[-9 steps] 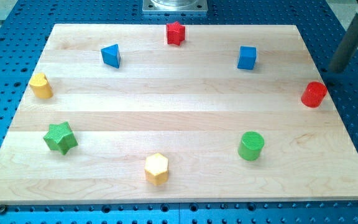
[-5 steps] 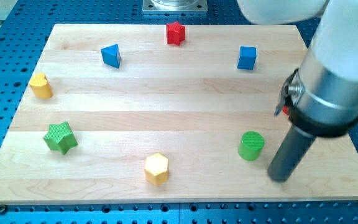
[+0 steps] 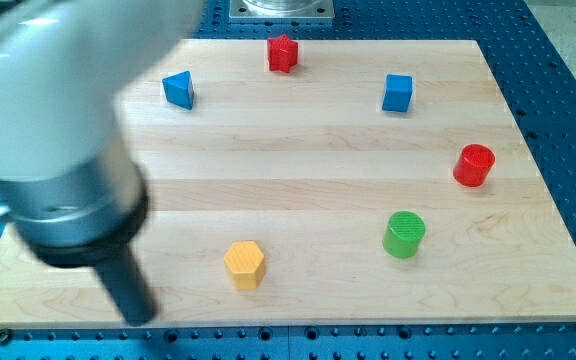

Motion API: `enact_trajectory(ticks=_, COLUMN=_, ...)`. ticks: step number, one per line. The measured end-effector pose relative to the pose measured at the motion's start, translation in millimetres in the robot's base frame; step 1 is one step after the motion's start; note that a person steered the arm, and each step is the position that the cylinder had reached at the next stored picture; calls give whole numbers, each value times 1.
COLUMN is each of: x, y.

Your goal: Move the green star vertically below the blue triangle

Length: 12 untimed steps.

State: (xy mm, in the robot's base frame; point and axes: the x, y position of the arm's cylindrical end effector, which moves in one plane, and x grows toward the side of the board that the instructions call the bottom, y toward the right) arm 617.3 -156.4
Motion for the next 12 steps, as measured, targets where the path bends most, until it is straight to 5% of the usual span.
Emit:
enact_trajectory(ticks=2, x=-25, y=-93)
enact_trajectory(ticks=5, x=-23, y=-99)
enact_trajectory(ticks=10, x=-86, y=-34)
enact_trajectory(ticks=12, x=-81, y=-62)
